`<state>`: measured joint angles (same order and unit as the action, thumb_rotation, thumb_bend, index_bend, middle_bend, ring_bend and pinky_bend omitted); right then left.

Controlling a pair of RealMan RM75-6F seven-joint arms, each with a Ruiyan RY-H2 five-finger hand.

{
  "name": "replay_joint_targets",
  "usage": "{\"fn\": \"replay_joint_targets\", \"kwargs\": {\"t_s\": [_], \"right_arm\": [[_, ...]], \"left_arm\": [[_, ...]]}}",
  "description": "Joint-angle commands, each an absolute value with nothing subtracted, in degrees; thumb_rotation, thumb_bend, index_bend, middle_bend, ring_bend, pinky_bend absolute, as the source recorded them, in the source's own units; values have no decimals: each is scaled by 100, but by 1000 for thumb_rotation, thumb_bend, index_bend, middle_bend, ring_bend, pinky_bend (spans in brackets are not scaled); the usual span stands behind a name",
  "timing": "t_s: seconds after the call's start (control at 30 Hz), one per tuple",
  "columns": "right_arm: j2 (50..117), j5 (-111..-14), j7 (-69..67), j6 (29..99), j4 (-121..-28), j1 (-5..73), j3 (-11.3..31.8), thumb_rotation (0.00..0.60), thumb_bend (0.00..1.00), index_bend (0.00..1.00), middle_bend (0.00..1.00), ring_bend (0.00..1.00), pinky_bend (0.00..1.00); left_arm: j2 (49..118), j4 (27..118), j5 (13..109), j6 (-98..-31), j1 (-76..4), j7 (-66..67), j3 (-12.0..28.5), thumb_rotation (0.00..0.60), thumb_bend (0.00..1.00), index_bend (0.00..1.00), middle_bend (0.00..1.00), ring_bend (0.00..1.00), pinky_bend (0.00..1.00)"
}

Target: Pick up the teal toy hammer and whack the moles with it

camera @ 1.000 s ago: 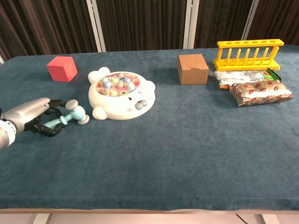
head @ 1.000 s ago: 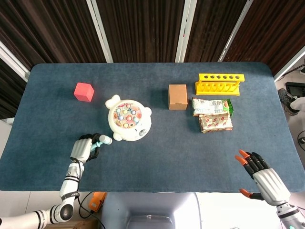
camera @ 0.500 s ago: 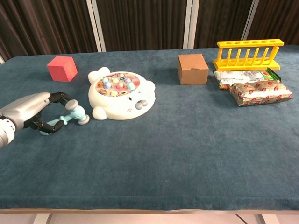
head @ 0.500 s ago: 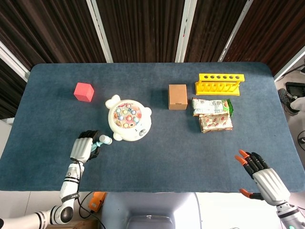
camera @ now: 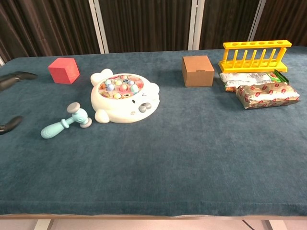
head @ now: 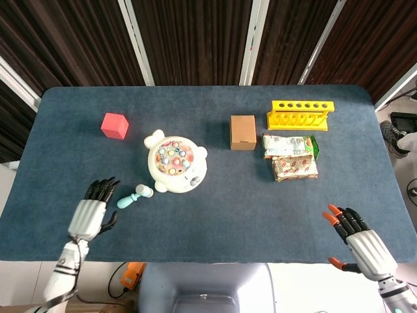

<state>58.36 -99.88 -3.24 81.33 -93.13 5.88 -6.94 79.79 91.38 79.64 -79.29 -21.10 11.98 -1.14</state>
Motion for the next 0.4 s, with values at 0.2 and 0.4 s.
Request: {"fn": "replay_joint_targets", "kwargs": {"t_s": [0.2, 0.4], "right_arm": [[5999, -9913, 96, 8019, -9397, 570, -670, 600, 309, 0, 0, 0, 0], [6049, -9852, 236, 7996, -9378, 540, -666, 600, 309, 0, 0, 0, 0]], "left_arm": [[7131, 9099, 9605, -9398, -705, 349, -1438, 600, 416, 0, 0, 0, 9], [7023, 9185, 9551, -9199, -722, 218, -1266, 600, 399, 0, 0, 0, 6]]}}
